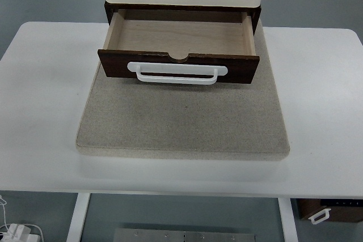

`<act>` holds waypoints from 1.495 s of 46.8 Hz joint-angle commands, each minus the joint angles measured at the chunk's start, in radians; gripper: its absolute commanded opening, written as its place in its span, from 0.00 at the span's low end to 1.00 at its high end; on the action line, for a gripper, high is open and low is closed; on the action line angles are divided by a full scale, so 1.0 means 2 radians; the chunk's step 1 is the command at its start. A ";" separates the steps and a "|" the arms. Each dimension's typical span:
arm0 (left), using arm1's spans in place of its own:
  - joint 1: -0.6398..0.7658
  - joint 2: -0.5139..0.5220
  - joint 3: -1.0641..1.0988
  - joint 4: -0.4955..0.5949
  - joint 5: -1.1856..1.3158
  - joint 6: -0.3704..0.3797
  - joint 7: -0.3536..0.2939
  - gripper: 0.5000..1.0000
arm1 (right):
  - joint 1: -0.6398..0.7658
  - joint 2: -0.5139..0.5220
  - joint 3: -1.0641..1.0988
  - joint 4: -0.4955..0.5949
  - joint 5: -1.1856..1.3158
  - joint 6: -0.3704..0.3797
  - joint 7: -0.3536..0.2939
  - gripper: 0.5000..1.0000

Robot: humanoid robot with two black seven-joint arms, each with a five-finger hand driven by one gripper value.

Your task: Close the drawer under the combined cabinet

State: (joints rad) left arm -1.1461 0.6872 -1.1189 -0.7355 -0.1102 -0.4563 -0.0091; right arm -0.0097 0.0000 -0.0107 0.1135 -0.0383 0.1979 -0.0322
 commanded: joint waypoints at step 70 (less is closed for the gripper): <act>-0.075 -0.015 0.365 -0.456 0.327 -0.001 0.005 1.00 | -0.001 0.000 0.000 0.000 0.000 0.000 0.000 0.90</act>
State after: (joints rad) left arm -1.2992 0.6830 -0.4205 -1.6397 0.5080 -0.4589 -0.0005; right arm -0.0097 0.0000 -0.0107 0.1135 -0.0383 0.1979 -0.0321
